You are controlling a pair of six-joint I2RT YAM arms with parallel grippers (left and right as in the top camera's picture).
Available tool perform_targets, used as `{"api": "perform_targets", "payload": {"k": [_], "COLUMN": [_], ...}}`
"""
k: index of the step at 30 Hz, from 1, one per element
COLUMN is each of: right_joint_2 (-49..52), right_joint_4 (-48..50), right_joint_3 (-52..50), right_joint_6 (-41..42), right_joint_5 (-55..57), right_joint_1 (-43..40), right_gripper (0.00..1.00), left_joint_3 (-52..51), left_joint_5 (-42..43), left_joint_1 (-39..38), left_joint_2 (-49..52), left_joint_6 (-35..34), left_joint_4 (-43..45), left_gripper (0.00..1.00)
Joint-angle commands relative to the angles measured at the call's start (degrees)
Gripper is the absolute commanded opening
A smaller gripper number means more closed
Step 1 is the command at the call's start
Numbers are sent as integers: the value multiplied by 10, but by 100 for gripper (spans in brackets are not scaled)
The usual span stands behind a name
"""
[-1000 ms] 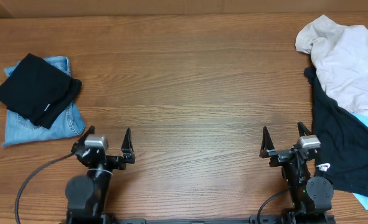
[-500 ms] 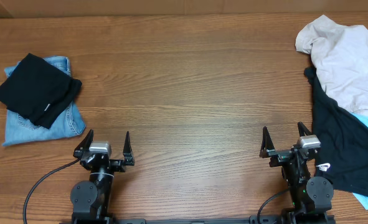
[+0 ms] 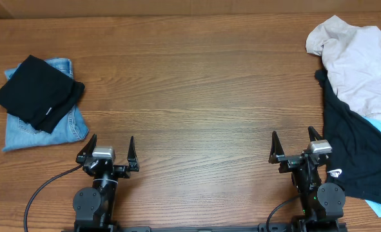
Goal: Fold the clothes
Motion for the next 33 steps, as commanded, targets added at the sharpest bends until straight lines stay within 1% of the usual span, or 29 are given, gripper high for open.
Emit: {"api": "perform_targets", "payload": {"k": [1, 33], "right_joint_2": [-5, -5], "right_joint_4": [2, 2], "right_joint_3": [-6, -6], "right_joint_6": [2, 2], "right_joint_5": [5, 5], "right_joint_1": [-3, -3], "right_gripper": [100, 100], "left_joint_3": [-1, -1], "left_joint_5": [-4, -4], "left_joint_1": [-2, -2], "left_joint_2": [-5, -5], "left_joint_6": [7, 7], "left_joint_4": [-2, -2], "left_gripper": [100, 100]}}
